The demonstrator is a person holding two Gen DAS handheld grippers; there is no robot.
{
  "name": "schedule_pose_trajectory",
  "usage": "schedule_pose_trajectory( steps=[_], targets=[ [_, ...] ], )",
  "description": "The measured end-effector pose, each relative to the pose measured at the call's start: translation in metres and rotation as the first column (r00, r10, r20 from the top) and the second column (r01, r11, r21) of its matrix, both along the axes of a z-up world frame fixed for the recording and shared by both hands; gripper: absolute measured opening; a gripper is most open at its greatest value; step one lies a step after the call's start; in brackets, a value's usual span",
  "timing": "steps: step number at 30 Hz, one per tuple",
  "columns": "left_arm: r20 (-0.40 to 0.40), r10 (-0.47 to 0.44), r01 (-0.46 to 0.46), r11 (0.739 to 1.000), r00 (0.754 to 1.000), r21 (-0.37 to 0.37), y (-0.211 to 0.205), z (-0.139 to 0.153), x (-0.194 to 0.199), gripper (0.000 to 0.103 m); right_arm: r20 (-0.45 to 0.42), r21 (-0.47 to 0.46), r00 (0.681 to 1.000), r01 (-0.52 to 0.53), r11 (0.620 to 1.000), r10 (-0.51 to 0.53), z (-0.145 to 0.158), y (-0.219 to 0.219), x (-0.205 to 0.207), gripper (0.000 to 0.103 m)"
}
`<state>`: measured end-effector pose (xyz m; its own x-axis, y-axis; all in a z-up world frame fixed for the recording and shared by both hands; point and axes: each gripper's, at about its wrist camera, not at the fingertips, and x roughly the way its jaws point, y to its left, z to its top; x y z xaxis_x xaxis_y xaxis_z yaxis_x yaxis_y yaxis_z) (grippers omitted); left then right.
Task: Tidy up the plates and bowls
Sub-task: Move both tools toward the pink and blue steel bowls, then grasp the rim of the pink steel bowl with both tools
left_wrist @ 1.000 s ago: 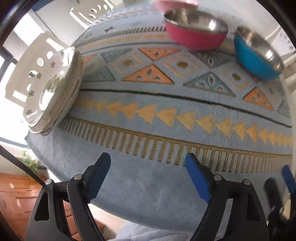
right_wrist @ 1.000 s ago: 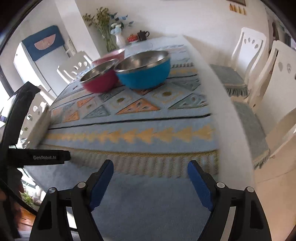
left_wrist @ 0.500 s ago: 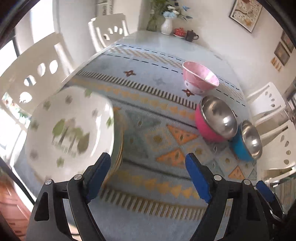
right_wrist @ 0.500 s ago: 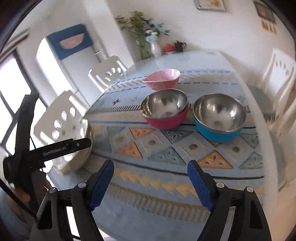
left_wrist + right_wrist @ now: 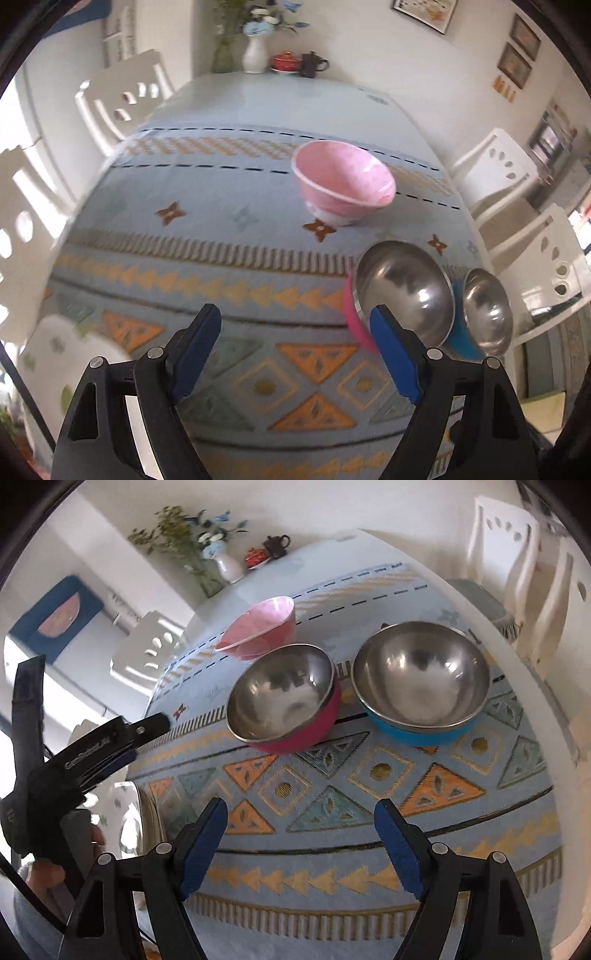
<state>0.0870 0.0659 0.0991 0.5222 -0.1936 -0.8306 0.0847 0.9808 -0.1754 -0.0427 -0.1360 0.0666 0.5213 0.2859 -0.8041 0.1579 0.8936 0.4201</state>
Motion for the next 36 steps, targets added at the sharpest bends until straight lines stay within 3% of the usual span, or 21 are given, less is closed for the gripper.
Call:
schedule_pose_trajectory(
  steps=[7,10,13,16,20,21,22,24,25,27,30,36],
  targets=[
    [-0.011,-0.070,0.069,0.996,0.998,-0.062,-0.007,-0.005,0.025,0.082,-0.013,0.052,0.996,0.085,0.995,-0.085,-0.006,0.004,0.025,0.081],
    [0.031,-0.095,0.095,0.995,0.995,-0.007,-0.014,-0.008,0.029,0.082,-0.037,0.101,0.989,0.147,0.984,-0.144,-0.015,-0.001,0.036,0.081],
    [0.011,-0.112,0.112,0.993,0.994,-0.023,-0.018,-0.020,0.035,0.082,-0.063,0.065,0.980,0.193,0.979,-0.189,-0.027,-0.002,0.042,0.081],
    [-0.015,-0.145,0.143,0.987,0.989,-0.076,-0.026,-0.029,0.041,0.080,-0.091,0.118,0.971,0.232,0.965,-0.223,-0.037,-0.005,0.042,0.081],
    [-0.007,-0.201,0.200,0.978,0.980,-0.062,-0.043,-0.036,0.044,0.080,-0.067,0.099,0.964,0.262,0.960,-0.256,-0.039,-0.004,0.046,0.081],
    [-0.008,-0.204,0.204,0.978,0.979,-0.054,-0.046,-0.040,0.044,0.073,-0.057,0.085,0.967,0.252,0.964,-0.247,-0.039,-0.001,0.049,0.081],
    [0.000,-0.203,0.202,0.979,0.979,-0.031,-0.049,-0.045,0.043,0.054,-0.053,0.076,0.970,0.240,0.968,-0.236,-0.040,0.001,0.053,0.081],
    [-0.016,-0.187,0.187,0.982,0.982,0.003,-0.051,-0.056,0.042,0.024,-0.040,0.043,0.978,0.205,0.978,-0.203,-0.041,0.007,0.060,0.071],
    [-0.040,-0.196,0.195,0.981,0.980,-0.021,-0.050,-0.062,0.041,0.015,-0.032,0.008,0.981,0.193,0.981,-0.193,-0.042,0.009,0.063,0.064],
    [-0.064,-0.213,0.209,0.976,0.975,-0.063,-0.049,-0.067,0.036,0.013,-0.024,-0.064,0.985,0.168,0.984,-0.169,-0.043,0.015,0.070,0.039],
    [-0.040,-0.230,0.229,0.973,0.972,-0.018,-0.049,-0.063,0.025,0.013,-0.027,-0.121,0.986,0.159,0.980,-0.163,-0.041,0.015,0.077,0.025],
    [-0.066,-0.184,0.173,0.973,0.981,-0.150,-0.023,-0.046,0.011,0.012,-0.024,-0.109,0.993,0.116,0.987,-0.119,-0.032,0.009,0.064,0.018]
  ],
)
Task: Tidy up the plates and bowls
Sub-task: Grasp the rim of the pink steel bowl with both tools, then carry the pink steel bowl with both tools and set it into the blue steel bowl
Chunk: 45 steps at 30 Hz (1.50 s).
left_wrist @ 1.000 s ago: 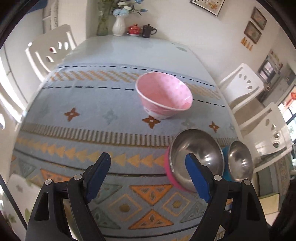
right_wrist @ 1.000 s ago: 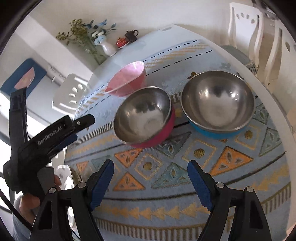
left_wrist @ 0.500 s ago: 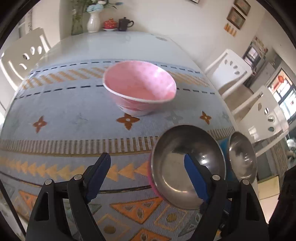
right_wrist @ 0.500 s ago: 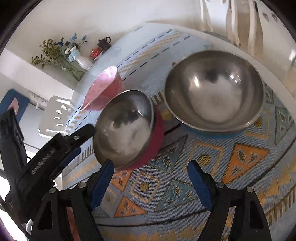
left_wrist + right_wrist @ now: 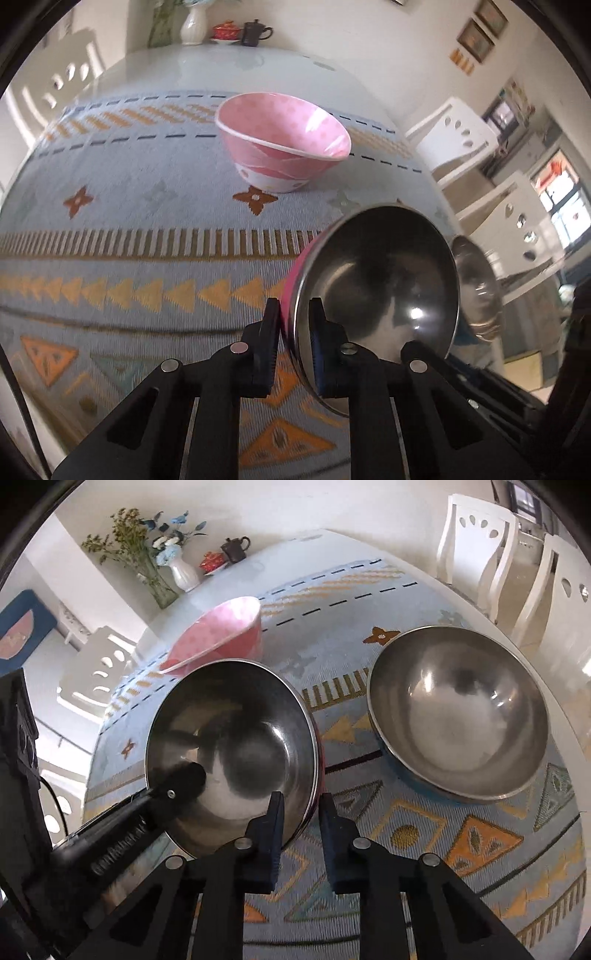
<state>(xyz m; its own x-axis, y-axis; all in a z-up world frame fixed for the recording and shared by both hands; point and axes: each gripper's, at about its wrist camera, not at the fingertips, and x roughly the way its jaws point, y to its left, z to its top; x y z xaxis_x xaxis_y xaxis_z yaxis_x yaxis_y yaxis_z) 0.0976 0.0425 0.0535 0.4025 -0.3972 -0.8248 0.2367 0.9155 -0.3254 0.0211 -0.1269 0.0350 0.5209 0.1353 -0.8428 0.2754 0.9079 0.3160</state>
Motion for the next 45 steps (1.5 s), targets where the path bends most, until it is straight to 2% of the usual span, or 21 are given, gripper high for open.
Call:
schedule_pose_trajectory(
  steps=[3,7,12,19,25,28,29,30,31,32,33,35,37,41,42,44,45],
  targets=[
    [-0.023,-0.010,0.009,1.000,1.000,-0.028,0.007,0.011,-0.017,0.012,0.010,0.014,0.999,-0.047,0.999,0.047,0.007,0.004,-0.014,0.018],
    [-0.036,-0.054,0.053,0.998,0.998,-0.022,0.013,0.026,-0.058,0.013,-0.022,0.027,0.993,-0.115,0.993,0.115,0.018,0.011,-0.041,0.018],
    [-0.121,-0.104,0.103,0.995,0.987,-0.013,0.021,0.023,-0.095,0.015,-0.085,0.071,0.982,-0.164,0.984,0.170,0.020,0.017,-0.082,0.018],
    [-0.223,-0.200,0.207,0.978,0.954,0.005,0.005,0.003,-0.115,0.016,-0.162,0.079,0.972,-0.160,0.984,0.171,0.013,0.013,-0.111,0.018],
    [-0.242,-0.217,0.226,0.974,0.946,0.010,0.000,-0.003,-0.115,0.027,-0.213,0.095,0.968,-0.114,0.989,0.132,-0.001,0.001,-0.119,0.018],
    [-0.227,-0.205,0.214,0.977,0.952,0.013,0.004,0.001,-0.113,0.034,-0.204,0.120,0.971,-0.102,0.987,0.126,-0.003,-0.004,-0.121,0.021],
    [-0.218,-0.198,0.205,0.979,0.956,0.010,0.007,0.003,-0.111,0.037,-0.204,0.110,0.971,-0.101,0.989,0.122,-0.002,-0.005,-0.122,0.031],
    [-0.211,-0.191,0.197,0.980,0.959,0.006,0.010,0.005,-0.109,0.045,-0.200,0.090,0.974,-0.093,0.992,0.110,0.001,-0.007,-0.125,0.046],
    [-0.200,-0.176,0.178,0.984,0.964,-0.006,0.015,0.008,-0.105,0.054,-0.187,0.073,0.978,-0.076,0.994,0.088,0.005,-0.010,-0.129,0.053],
    [-0.189,-0.161,0.158,0.987,0.969,-0.031,0.019,0.012,-0.100,0.057,-0.172,0.068,0.983,-0.060,0.996,0.071,0.009,-0.013,-0.132,0.058],
    [-0.182,-0.152,0.144,0.988,0.972,-0.052,0.022,0.016,-0.095,0.061,-0.157,0.066,0.986,-0.047,0.997,0.057,0.013,-0.018,-0.135,0.058],
    [-0.155,-0.136,0.123,0.988,0.978,-0.091,0.023,0.026,-0.081,0.061,-0.140,0.046,0.990,-0.030,0.999,0.036,0.024,-0.027,-0.139,0.058],
    [-0.108,-0.142,0.133,0.987,0.984,-0.086,0.017,0.037,-0.068,0.061,-0.112,0.016,0.994,-0.011,1.000,0.013,0.037,-0.037,-0.141,0.058],
    [0.007,-0.186,0.186,0.979,0.982,-0.081,-0.016,0.066,-0.037,0.062,-0.014,-0.026,0.998,0.066,0.997,-0.066,0.076,-0.064,-0.140,0.059],
    [0.028,-0.189,0.191,0.978,0.982,-0.083,-0.027,0.070,-0.028,0.062,0.017,-0.029,0.996,0.093,0.995,-0.093,0.085,-0.073,-0.139,0.062],
    [0.048,-0.178,0.182,0.979,0.983,-0.096,-0.056,0.070,-0.006,0.062,0.068,-0.046,0.988,0.141,0.989,-0.137,0.099,-0.090,-0.136,0.069],
    [0.039,-0.178,0.181,0.978,0.983,-0.100,-0.065,0.066,-0.001,0.062,0.089,-0.073,0.983,0.166,0.984,-0.159,0.103,-0.098,-0.130,0.069]
  ],
)
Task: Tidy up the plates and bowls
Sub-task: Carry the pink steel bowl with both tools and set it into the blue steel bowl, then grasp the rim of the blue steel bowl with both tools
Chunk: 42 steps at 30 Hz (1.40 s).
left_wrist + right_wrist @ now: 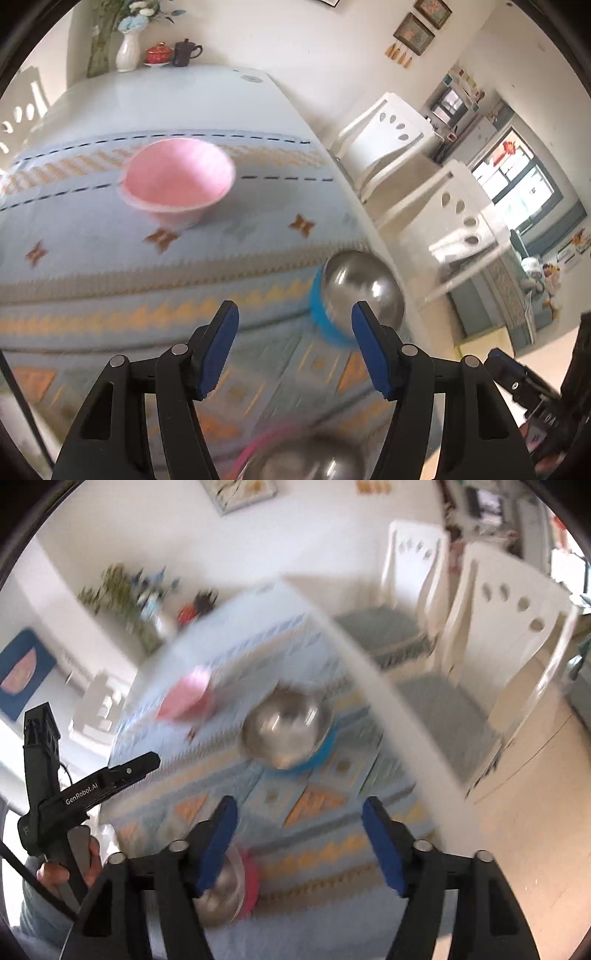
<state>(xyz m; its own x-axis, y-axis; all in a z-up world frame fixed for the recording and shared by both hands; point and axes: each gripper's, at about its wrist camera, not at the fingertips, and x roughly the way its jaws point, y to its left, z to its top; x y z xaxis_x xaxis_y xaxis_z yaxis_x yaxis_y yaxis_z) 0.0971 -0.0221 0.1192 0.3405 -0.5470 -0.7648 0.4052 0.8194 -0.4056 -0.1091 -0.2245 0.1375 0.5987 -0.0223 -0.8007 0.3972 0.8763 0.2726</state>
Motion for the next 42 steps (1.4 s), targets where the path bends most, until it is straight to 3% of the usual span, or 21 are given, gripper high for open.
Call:
schedule_pose_trajectory(
  steps=[2,4,6,13,18,20,22,23,24,27,39,42],
  targets=[
    [-0.086,-0.004,0.006,1.000,0.996,0.021,-0.024,-0.020,0.017,0.061,0.002,-0.049,0.999,0.040,0.998,-0.040,-0.004,-0.017,0.016,0.069],
    [-0.219,-0.024,0.031,0.999,0.975,0.024,-0.044,-0.048,0.026,0.053,-0.010,-0.033,0.998,0.056,0.998,-0.056,-0.017,-0.030,0.034,0.061],
    [-0.242,-0.021,0.034,0.998,0.970,0.048,-0.053,-0.059,0.027,0.046,-0.043,0.018,0.996,0.078,0.997,-0.077,-0.036,-0.042,0.048,0.051],
    [-0.206,-0.049,0.077,0.989,0.977,0.130,-0.083,-0.068,0.024,0.045,-0.081,0.239,0.996,0.049,0.970,-0.030,-0.085,-0.067,0.068,0.050],
    [-0.354,-0.024,0.075,0.989,0.935,0.131,-0.091,-0.093,0.034,0.044,-0.081,0.312,0.995,-0.024,0.950,0.051,-0.101,-0.073,0.091,0.050],
    [-0.330,-0.004,0.066,0.982,0.944,0.175,-0.092,-0.096,0.033,0.036,-0.087,0.318,0.993,-0.053,0.947,0.084,-0.106,-0.070,0.098,0.050],
    [-0.336,-0.002,0.064,0.983,0.942,0.173,-0.091,-0.096,0.031,0.020,-0.094,0.304,0.990,-0.070,0.950,0.103,-0.111,-0.066,0.105,0.047],
    [-0.341,-0.012,0.071,0.985,0.940,0.160,-0.091,-0.095,0.030,0.018,-0.098,0.301,0.989,-0.075,0.951,0.109,-0.114,-0.065,0.107,0.039],
    [-0.335,-0.018,0.077,0.984,0.942,0.163,-0.092,-0.094,0.028,0.018,-0.104,0.301,0.988,-0.077,0.950,0.113,-0.116,-0.063,0.109,0.032],
    [-0.272,-0.044,0.102,0.973,0.961,0.206,-0.092,-0.082,0.017,0.018,-0.102,0.300,0.987,-0.084,0.950,0.120,-0.116,-0.063,0.110,0.026],
    [-0.188,-0.074,0.103,0.984,0.979,0.148,-0.065,-0.029,-0.016,0.018,-0.038,0.253,0.993,-0.098,0.962,0.111,-0.075,-0.046,0.086,0.025],
    [-0.217,-0.081,0.110,0.986,0.973,0.127,-0.050,-0.022,-0.028,0.018,-0.007,0.242,0.993,-0.113,0.964,0.118,-0.056,-0.033,0.072,0.025]
  ],
)
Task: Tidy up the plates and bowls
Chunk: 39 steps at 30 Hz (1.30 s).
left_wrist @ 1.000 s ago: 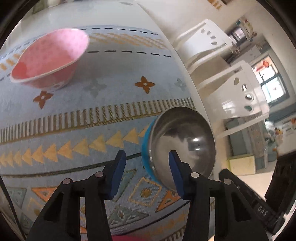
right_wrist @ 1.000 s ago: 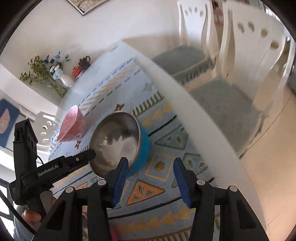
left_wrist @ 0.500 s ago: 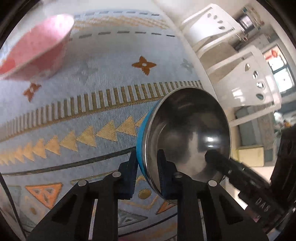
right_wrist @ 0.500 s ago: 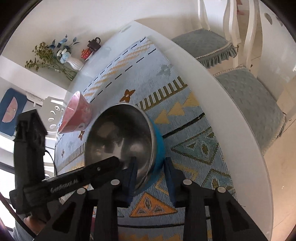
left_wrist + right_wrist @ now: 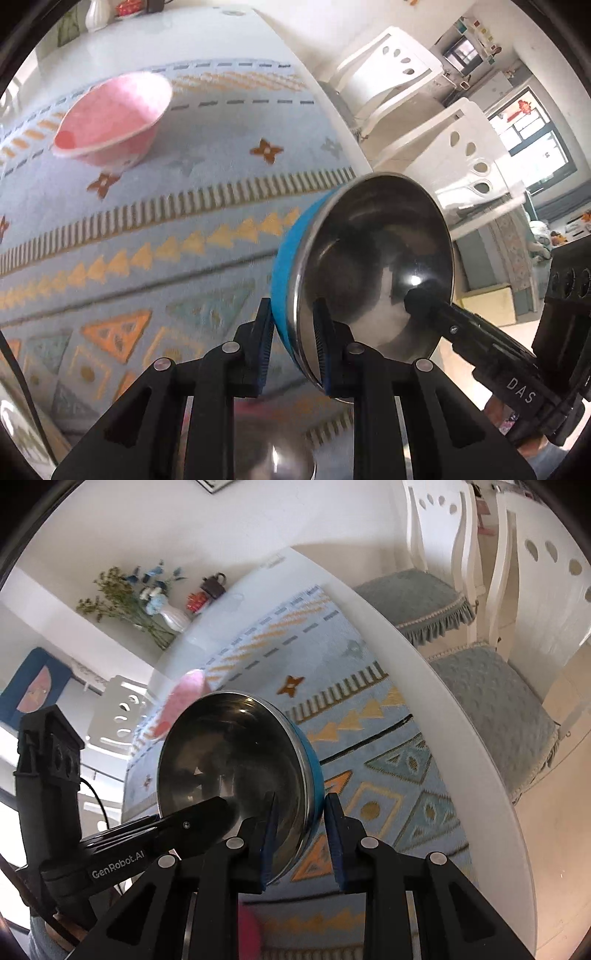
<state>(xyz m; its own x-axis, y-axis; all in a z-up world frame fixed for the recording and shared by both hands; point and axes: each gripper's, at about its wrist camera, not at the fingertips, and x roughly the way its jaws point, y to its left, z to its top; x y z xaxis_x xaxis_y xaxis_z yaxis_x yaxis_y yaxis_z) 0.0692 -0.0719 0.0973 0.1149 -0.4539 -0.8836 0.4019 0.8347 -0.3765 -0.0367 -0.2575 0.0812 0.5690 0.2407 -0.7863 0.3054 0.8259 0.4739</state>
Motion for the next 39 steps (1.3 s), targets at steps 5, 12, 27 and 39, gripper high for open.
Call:
schedule_pose_trajectory(
  steps=[5,12,27,39],
  targets=[
    [0.001,0.020,-0.020,1.000,1.000,0.023,0.039,0.008,-0.028,0.018,0.014,0.014,0.999,-0.042,0.999,0.042,0.016,0.033,-0.021,0.025],
    [0.029,0.049,-0.050,0.998,0.998,0.046,0.086,0.018,-0.063,0.020,0.008,-0.041,0.990,-0.139,0.989,0.139,0.026,0.092,-0.045,0.025],
    [0.086,0.049,-0.052,0.998,0.995,0.030,0.107,0.030,-0.093,0.020,-0.041,0.009,0.990,-0.133,0.991,0.133,0.020,0.127,-0.082,0.025],
    [0.082,0.052,-0.054,0.998,0.995,0.019,0.105,0.026,-0.097,0.021,-0.052,-0.032,0.987,-0.151,0.988,0.150,0.026,0.130,-0.086,0.025]
  ],
)
